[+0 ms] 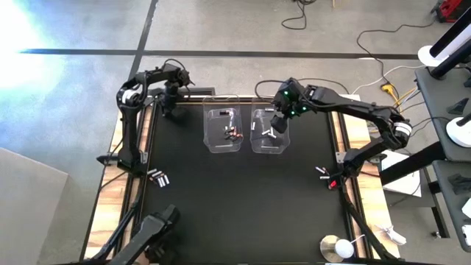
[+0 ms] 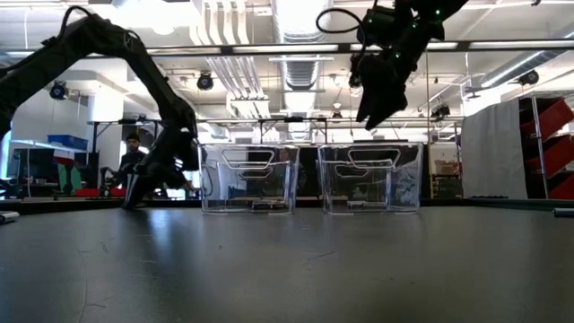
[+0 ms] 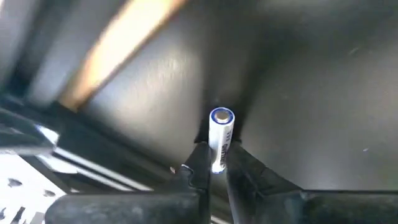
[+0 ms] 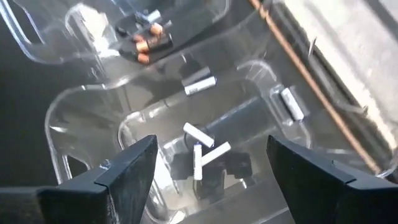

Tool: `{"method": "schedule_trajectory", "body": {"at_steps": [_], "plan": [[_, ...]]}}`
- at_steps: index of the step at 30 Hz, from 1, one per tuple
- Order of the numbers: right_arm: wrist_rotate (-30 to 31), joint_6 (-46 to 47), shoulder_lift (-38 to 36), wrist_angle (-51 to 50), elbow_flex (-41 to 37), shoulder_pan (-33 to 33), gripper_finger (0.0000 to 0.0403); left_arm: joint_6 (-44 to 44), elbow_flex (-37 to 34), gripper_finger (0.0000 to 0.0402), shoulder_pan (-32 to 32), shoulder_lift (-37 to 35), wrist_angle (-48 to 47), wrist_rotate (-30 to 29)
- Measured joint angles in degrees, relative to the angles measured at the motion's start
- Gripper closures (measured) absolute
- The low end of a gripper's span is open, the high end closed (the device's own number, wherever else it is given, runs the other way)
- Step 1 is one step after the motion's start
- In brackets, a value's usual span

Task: Sort batteries
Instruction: Put the white battery into the right transparent bin

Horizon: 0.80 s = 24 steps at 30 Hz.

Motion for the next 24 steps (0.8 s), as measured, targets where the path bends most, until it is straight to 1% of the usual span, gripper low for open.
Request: {"method": "schedule_trajectory", "body": {"at_steps": [2,4,7,9,13,15,19,24], "plan": [[0.0,-0.5,0.0,0.1,1.4,0.0,0.0103,0.4,-0.2,0.0396,0.0,-2.2,2.1,0.8],[0.0,-1.4,0.0,0.3,2.8,0.0,0.0104,0.4,-0.3,0.0396,-0.1,-5.1,6.6,2.5],[0.0,-1.5,0.0,1.0,5.3,0.0,0.0108,0.1,-0.3,0.0396,-0.6,-11.7,9.2,4.5],[0.0,-1.9,0.0,1.8,6.7,0.0,0.0112,-0.4,-0.4,0.0396,-1.2,-16.3,13.4,8.0],[0.0,-2.0,0.0,3.6,9.4,0.0,0.0118,-1.4,-0.7,0.0396,-3.2,-25.1,21.2,18.4],[0.0,-1.7,0.0,4.2,10.8,0.0,0.0122,-2.5,-0.7,0.0397,-4.9,-28.6,25.4,21.2],[0.0,-0.2,0.0,6.6,12.9,0.0,0.0127,-4.1,-0.8,0.0397,-10.2,-33.0,31.9,21.4],[0.1,-0.1,0.0,12.3,14.3,1.8,0.0125,-5.2,-0.8,0.0397,-20.5,-36.0,42.5,21.4]]}}
